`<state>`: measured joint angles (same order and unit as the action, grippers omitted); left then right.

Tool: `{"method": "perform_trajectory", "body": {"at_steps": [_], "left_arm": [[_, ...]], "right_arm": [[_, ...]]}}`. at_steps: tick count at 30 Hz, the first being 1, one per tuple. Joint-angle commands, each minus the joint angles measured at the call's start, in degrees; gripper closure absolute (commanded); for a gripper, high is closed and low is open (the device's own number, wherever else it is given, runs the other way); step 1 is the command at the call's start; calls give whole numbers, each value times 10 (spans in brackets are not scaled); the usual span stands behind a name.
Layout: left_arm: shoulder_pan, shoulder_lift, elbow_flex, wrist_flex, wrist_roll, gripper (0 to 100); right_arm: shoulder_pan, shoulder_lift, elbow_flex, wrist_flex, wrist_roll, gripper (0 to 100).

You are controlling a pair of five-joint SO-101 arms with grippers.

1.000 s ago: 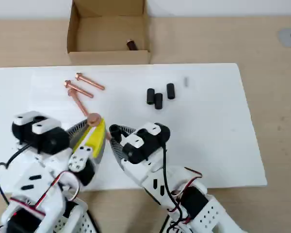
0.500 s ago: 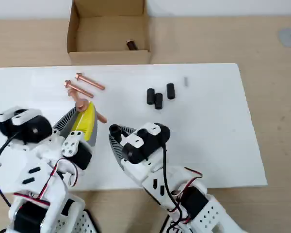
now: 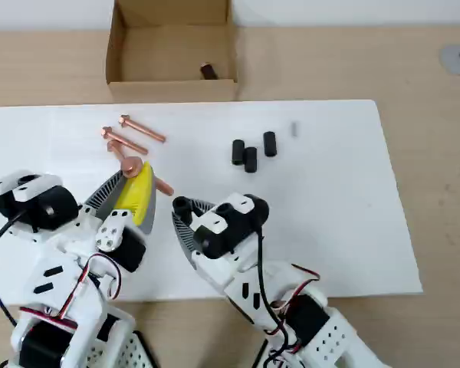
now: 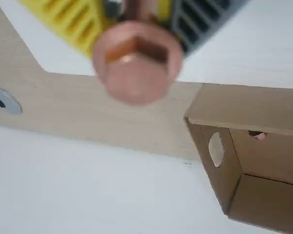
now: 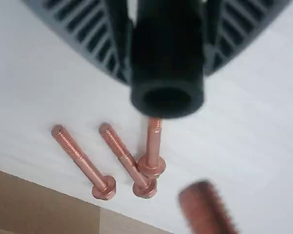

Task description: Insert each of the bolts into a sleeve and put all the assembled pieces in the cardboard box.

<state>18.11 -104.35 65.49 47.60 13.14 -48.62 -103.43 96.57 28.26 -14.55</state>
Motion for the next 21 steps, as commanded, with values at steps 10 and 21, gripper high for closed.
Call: {"method": "perform_trajectory", "body": {"at_steps": [10, 21], "left_arm": [[55, -5, -1, -2, -2, 994], [60, -4, -3, 36, -3, 994]], "right_arm": [[12, -87, 0, -2, -3, 989], [13, -90, 0, 19, -3, 989]]}}
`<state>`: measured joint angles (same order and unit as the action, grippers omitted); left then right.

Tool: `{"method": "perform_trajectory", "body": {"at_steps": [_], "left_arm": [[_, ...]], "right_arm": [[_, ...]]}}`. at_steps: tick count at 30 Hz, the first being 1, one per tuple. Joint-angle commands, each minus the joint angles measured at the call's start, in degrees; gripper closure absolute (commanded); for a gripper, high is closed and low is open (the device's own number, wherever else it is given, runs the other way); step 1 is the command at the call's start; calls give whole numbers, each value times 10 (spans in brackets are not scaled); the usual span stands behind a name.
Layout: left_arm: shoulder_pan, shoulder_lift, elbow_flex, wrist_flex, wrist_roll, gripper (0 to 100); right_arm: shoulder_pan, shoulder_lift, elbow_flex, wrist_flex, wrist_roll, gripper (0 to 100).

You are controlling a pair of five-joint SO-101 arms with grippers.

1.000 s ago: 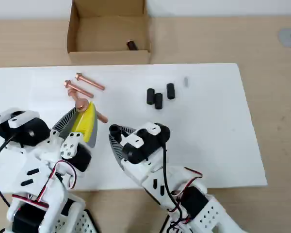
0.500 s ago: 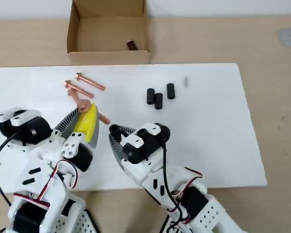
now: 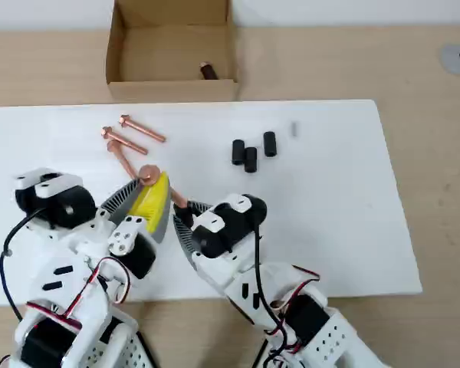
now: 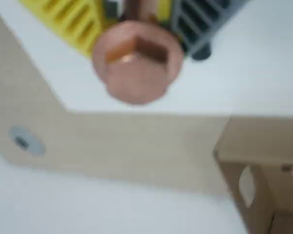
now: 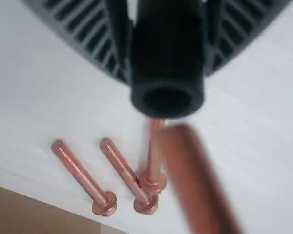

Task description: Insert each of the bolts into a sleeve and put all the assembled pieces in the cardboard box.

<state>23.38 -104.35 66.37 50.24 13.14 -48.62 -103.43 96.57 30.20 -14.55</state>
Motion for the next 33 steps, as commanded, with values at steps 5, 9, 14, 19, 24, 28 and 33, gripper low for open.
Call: {"method": "perform_trajectory", "body": {"at_steps": [5, 9, 14, 19, 24, 28, 33], "left_arm": [[6, -4, -11, 32, -25, 994], [5, -4, -11, 33, -26, 994], [5, -4, -9, 27, -26, 994], [4, -4, -7, -4, -26, 994], [4, -3, -3, -34, -44, 994], [4, -3, 2, -45, -81, 994], [5, -3, 1, -45, -87, 994]], "right_arm": [[13, -90, 0, 0, -3, 989], [13, -90, 0, 0, -3, 989], [13, -90, 0, 0, -3, 989], [13, -90, 0, 0, -3, 989], [13, -90, 0, 0, 0, 989], [13, -90, 0, -1, 36, 989], [13, -90, 0, -12, 38, 989]]}}
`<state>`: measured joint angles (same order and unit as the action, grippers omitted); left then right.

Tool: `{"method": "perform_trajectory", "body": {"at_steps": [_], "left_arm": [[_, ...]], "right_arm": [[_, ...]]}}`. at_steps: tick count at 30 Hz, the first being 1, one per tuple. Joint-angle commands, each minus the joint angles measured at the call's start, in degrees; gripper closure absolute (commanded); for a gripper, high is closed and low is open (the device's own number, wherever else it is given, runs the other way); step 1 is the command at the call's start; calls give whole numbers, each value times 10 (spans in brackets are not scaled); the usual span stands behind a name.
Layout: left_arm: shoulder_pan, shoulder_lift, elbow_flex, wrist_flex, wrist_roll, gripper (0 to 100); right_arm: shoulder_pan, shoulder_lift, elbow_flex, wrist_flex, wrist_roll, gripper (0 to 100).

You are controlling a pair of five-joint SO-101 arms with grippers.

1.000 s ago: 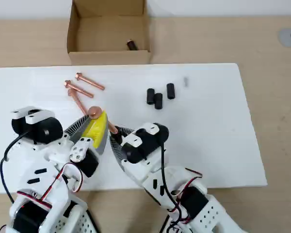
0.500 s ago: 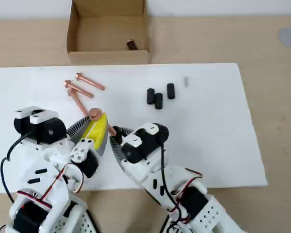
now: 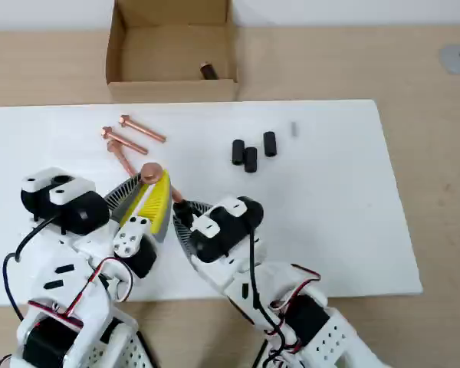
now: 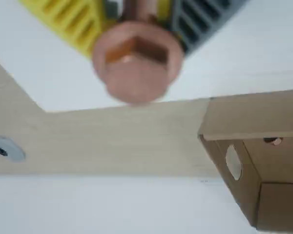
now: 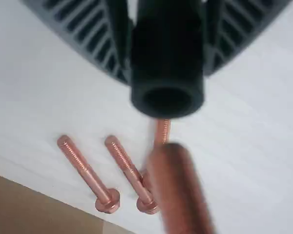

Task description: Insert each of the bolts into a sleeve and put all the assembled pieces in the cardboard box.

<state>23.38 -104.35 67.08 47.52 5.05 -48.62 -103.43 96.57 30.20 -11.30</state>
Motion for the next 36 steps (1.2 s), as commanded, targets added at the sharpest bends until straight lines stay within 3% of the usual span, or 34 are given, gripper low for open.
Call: {"method": "perform_trajectory", "body": {"at_steps": [1, 18, 29, 36], "left_arm": [[5, -3, -6, -18, -7, 994], [8, -3, -11, -66, -53, 993], [13, -2, -55, -28, -71, 993], [69, -2, -69, 4, -70, 993]], "right_arm": [[13, -90, 0, -21, 6, 989], [22, -90, 0, -87, 36, 989], [22, -90, 0, -90, 55, 989], [22, -90, 0, -90, 55, 989]]}}
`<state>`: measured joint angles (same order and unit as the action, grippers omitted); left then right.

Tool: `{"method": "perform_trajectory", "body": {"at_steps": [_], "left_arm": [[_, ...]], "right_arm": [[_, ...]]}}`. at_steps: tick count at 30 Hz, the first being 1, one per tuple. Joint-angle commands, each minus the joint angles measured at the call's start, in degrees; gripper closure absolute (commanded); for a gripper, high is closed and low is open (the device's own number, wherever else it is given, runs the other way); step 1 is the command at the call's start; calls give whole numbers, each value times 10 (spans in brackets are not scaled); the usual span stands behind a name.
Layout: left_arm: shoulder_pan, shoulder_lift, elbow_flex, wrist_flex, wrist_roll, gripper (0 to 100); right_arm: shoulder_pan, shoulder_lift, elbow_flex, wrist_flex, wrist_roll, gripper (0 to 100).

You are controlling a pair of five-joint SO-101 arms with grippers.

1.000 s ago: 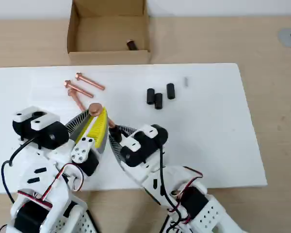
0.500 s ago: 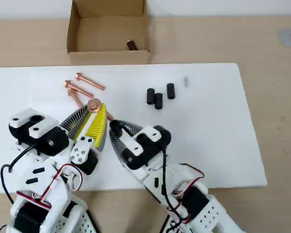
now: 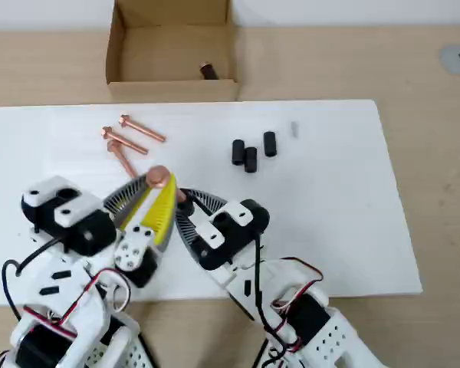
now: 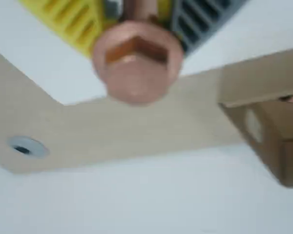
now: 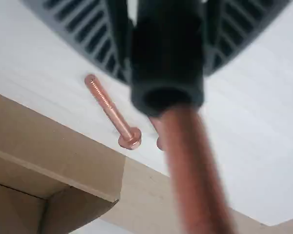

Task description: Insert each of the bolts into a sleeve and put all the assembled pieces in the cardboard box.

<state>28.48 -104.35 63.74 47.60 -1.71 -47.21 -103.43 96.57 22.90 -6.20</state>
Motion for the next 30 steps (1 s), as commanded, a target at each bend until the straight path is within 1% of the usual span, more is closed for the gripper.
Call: {"method": "perform_trajectory", "body": {"at_steps": [1, 8, 13, 18, 25, 30], "left_arm": [[18, -2, -37, 3, -3, 993], [16, -2, -34, 6, -7, 993], [-18, -2, -32, 1, -7, 993], [-22, -2, -4, -2, -8, 993], [-21, -2, 55, -68, -7, 993], [-22, -2, 66, -76, -10, 993]], "right_arm": [[8, -90, 0, -17, 4, 989], [8, -90, 0, -17, 4, 989], [8, -90, 0, -17, 4, 989], [8, -90, 0, -17, 4, 989], [8, -90, 0, -17, 4, 989], [8, -90, 0, -17, 4, 989]]}}
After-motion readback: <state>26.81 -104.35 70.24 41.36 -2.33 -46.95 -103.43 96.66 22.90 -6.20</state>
